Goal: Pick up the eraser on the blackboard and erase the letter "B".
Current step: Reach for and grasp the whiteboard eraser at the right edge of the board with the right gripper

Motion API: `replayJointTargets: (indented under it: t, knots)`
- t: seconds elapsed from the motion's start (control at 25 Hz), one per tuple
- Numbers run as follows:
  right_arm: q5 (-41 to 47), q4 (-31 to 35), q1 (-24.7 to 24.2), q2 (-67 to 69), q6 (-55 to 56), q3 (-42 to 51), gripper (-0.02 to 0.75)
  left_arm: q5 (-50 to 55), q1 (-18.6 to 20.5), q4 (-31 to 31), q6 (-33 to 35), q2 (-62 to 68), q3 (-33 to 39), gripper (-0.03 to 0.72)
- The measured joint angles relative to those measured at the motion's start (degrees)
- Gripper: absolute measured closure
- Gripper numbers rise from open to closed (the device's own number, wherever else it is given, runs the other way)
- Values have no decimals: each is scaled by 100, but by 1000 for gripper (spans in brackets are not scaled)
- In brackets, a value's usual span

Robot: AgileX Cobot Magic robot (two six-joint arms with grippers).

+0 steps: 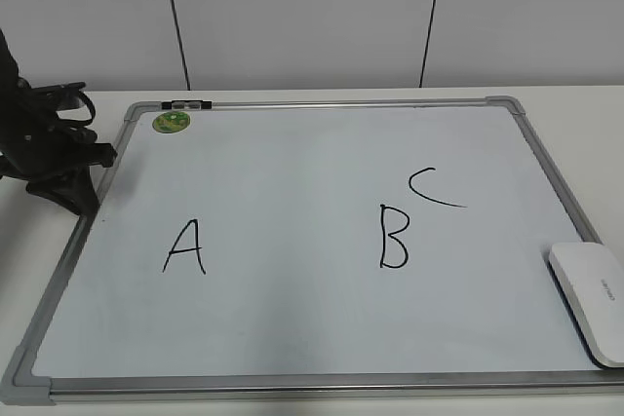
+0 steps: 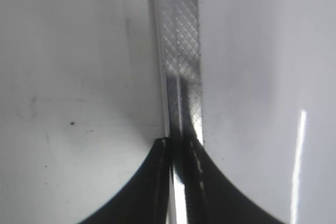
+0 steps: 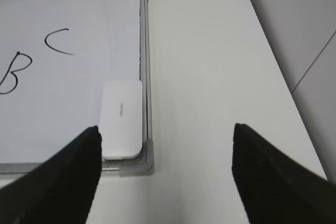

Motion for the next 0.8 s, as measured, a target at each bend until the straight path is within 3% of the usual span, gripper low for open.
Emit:
replayJointTargets:
  t: [0.32, 0.64, 0.8]
  knots:
    - [-1994, 137, 0, 1547, -12, -88, 164, 0, 0, -12, -9, 0, 0, 639]
    - [-1877, 363, 0, 3644, -12, -151, 159, 10, 0, -12, -9, 0, 0, 639]
    - [-1893, 569, 0, 4687, -12, -161, 79, 10, 0, -12, -11, 0, 0, 639]
